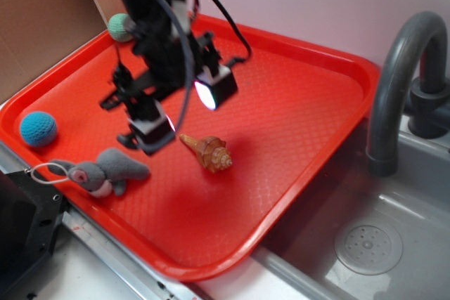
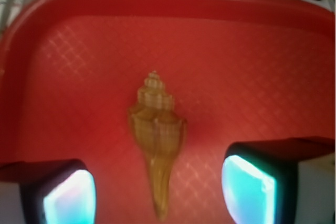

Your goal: Grab the shell.

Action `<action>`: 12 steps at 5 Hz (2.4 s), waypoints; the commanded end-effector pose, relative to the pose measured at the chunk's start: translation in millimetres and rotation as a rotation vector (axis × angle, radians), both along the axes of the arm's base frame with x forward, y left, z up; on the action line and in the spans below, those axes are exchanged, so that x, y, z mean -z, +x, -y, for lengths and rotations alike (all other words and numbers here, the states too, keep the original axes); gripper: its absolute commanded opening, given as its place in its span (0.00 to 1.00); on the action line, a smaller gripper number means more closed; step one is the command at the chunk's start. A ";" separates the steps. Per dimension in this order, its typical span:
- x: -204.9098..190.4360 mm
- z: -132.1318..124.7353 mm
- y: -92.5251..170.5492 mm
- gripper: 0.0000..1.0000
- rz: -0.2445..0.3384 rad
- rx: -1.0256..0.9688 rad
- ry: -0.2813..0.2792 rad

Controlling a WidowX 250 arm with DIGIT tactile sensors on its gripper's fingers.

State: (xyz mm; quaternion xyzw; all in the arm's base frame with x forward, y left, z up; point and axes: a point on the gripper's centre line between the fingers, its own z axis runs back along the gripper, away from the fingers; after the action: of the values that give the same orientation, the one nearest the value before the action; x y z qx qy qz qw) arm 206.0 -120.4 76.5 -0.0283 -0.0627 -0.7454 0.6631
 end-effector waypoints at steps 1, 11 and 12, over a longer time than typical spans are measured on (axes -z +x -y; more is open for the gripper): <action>14.6 23.8 3.2 1.00 0.037 -0.026 0.092; -140.2 -114.0 -24.0 0.00 0.007 -1.168 -0.036; -148.9 -126.5 -32.5 0.00 -0.029 -1.419 -0.077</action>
State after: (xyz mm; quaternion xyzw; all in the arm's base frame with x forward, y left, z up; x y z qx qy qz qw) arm 187.9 21.9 212.6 -0.0251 -0.0559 -0.1343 0.9890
